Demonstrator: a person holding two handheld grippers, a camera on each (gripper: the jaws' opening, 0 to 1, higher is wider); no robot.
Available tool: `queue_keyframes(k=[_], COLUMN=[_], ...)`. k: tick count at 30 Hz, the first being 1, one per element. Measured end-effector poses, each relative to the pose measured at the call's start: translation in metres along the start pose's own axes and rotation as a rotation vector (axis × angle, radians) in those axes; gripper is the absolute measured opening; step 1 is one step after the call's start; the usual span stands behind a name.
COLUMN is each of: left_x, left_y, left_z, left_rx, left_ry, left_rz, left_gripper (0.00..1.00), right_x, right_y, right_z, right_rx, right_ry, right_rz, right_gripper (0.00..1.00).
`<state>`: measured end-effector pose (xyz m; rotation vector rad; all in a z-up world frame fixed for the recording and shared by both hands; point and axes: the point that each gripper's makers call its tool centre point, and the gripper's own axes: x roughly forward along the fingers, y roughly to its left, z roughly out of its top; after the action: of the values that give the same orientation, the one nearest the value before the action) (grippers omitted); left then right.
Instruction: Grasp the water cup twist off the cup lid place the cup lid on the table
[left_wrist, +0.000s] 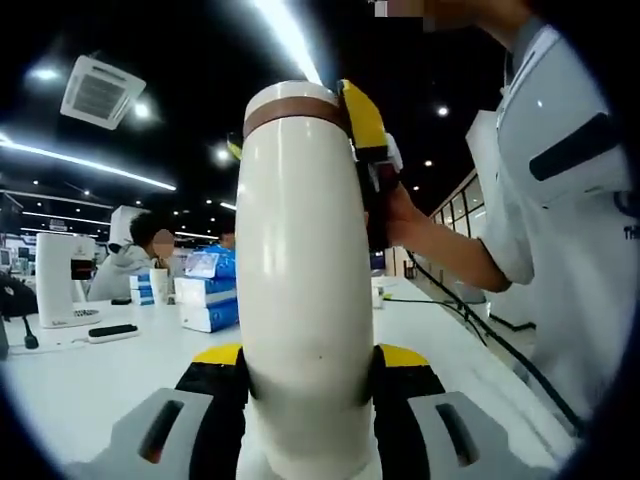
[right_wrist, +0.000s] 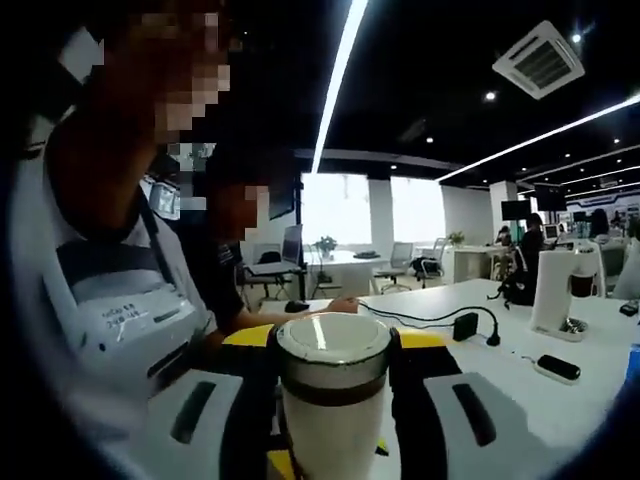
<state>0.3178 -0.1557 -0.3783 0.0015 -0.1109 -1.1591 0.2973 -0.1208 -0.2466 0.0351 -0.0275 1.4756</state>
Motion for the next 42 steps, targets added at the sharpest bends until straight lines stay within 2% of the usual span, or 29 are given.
queue_keyframes(k=[4, 8, 11, 14, 20, 23, 26, 29, 30, 32, 39, 42], left_x=[0.0, 0.0, 0.001, 0.001, 0.001, 0.0, 0.001, 0.0, 0.0, 0.0, 0.0, 0.0], left_y=[0.0, -0.001, -0.002, -0.002, -0.003, -0.003, -0.003, -0.003, -0.003, -0.003, -0.004, -0.003], left_z=[0.0, 0.0, 0.0, 0.0, 0.0, 0.0, 0.0, 0.0, 0.0, 0.0, 0.0, 0.0], left_rx=[-0.003, -0.003, -0.001, -0.001, 0.022, 0.021, 0.024, 0.026, 0.027, 0.028, 0.036, 0.04], left_ry=[-0.001, 0.0, 0.0, 0.0, 0.002, 0.003, 0.004, 0.004, 0.005, 0.006, 0.01, 0.011], left_rz=[-0.002, -0.002, -0.004, -0.004, -0.007, -0.005, -0.003, -0.003, -0.002, -0.001, 0.002, 0.003], left_gripper=[0.5, 0.5, 0.5, 0.5, 0.5, 0.5, 0.5, 0.5, 0.5, 0.5, 0.51, 0.51], right_x=[0.001, 0.002, 0.003, 0.001, -0.006, -0.013, -0.016, -0.016, -0.017, -0.022, -0.025, -0.026], right_y=[0.0, 0.003, 0.005, 0.004, -0.003, -0.008, -0.002, 0.014, 0.019, 0.023, 0.038, 0.041], right_z=[0.0, 0.0, -0.001, -0.001, 0.0, 0.002, 0.007, 0.021, 0.022, 0.026, 0.011, 0.008], right_rx=[0.013, 0.016, 0.013, 0.012, 0.009, -0.019, 0.034, 0.053, 0.051, -0.005, -0.104, -0.058], right_ry=[-0.012, -0.007, 0.008, 0.037, 0.097, 0.136, 0.117, 0.039, 0.039, 0.035, 0.076, 0.046], right_rz=[0.042, 0.053, 0.045, 0.006, -0.153, -0.306, -0.404, -0.418, -0.427, -0.516, -0.73, -0.789], right_gripper=[0.46, 0.47, 0.47, 0.48, 0.6, 0.63, 0.62, 0.67, 0.69, 0.69, 0.73, 0.73])
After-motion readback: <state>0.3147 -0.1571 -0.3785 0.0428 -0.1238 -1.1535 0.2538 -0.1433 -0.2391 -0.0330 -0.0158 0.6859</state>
